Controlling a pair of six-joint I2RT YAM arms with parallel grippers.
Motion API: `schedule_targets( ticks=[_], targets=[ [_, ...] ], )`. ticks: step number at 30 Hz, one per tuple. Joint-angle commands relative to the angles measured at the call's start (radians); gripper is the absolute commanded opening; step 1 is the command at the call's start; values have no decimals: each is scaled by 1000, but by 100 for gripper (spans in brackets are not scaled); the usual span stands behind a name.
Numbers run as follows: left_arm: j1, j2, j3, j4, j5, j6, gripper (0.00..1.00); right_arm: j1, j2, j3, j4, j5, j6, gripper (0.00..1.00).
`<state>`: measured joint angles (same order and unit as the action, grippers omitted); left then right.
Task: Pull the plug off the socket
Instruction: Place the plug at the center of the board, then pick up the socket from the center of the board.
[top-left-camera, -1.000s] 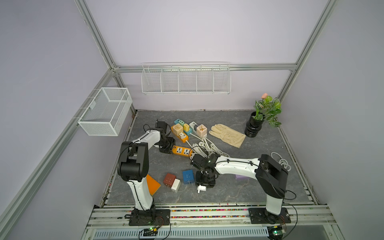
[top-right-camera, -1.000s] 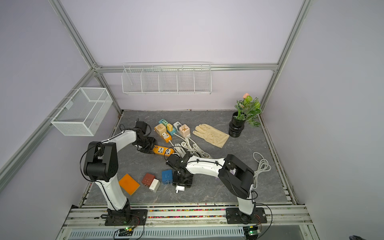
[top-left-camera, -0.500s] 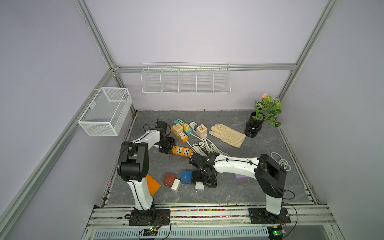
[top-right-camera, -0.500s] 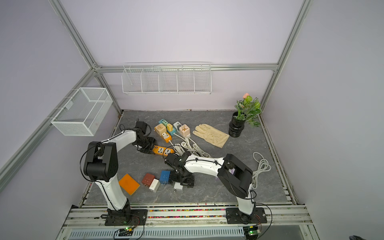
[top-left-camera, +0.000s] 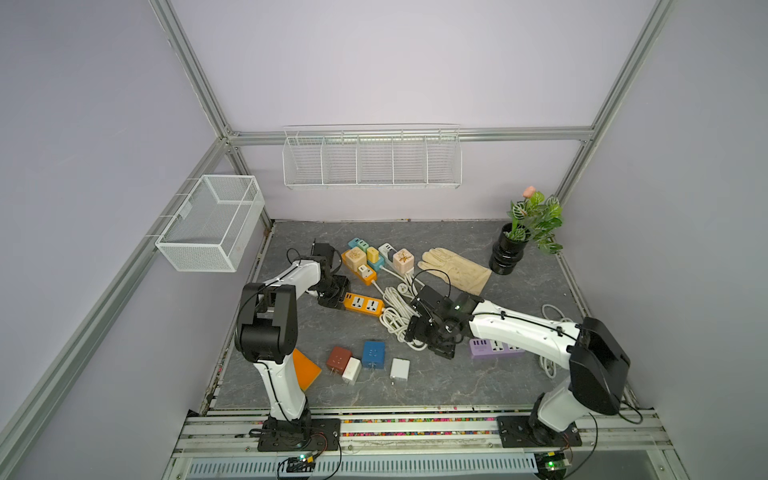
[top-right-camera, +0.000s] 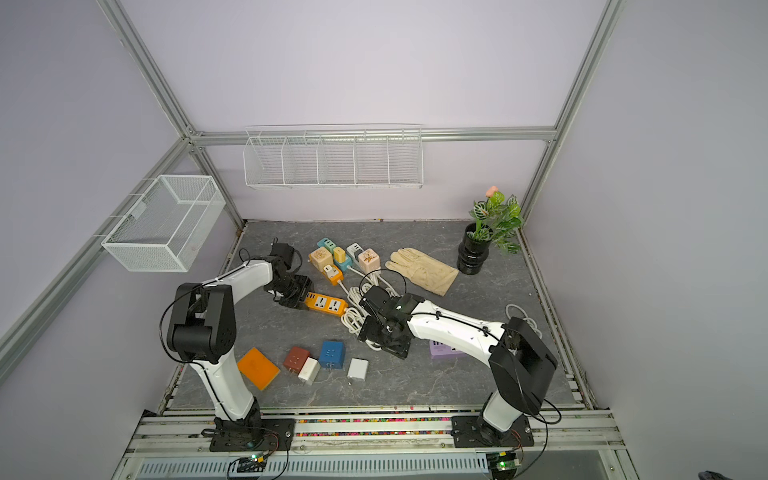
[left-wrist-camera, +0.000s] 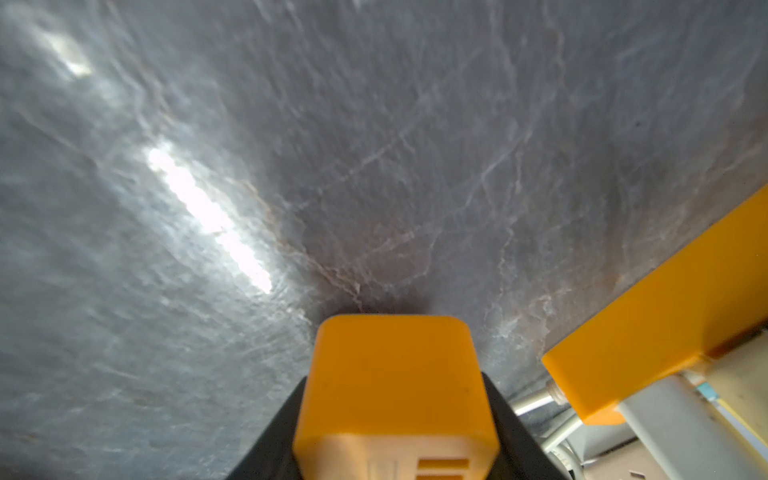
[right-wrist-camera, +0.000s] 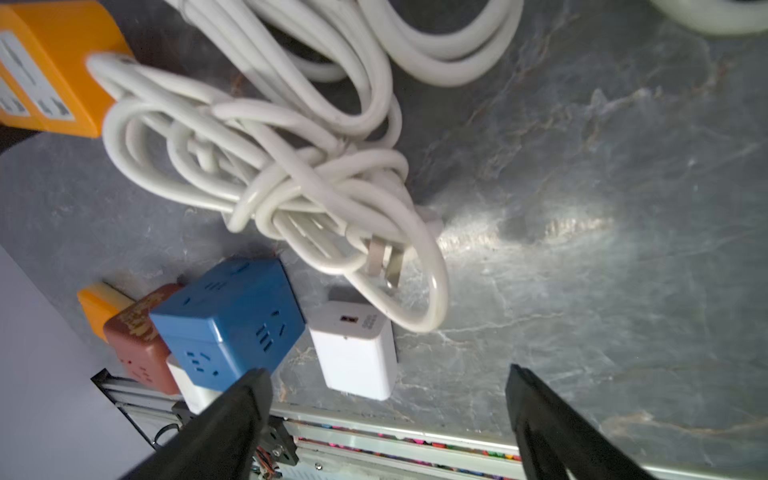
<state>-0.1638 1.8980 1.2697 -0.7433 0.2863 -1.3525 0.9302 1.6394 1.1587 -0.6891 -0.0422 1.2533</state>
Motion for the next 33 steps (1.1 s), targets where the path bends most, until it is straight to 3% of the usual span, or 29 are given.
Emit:
schedule_targets(
  ticks=[1,10,12,14,15,19,26,33],
  targets=[
    [-2,-33,16,-36,7,18,0,-17,56,-1,57,-2,-17,84],
    [-12,-31,20,-49,2,28,0,-20,81,-62,60,30,-47,49],
    [-19,-33,26,-57,4,32,0,-22,80,-59,43,57,-64,36],
    [-28,-41,36,-70,1,37,0,-22,78,-32,-10,99,-95,13],
    [-33,-45,43,-81,-2,40,0,-22,72,-17,-46,118,-107,7],
    [-76,-94,83,-145,-30,33,0,-22,-23,25,-208,234,-142,6],
    [-233,-158,112,-182,-61,-117,0,-60,-308,19,-495,456,-136,6],
    [-452,-30,316,-138,-83,-283,0,-328,-496,-45,-584,514,-296,6]
  ],
)
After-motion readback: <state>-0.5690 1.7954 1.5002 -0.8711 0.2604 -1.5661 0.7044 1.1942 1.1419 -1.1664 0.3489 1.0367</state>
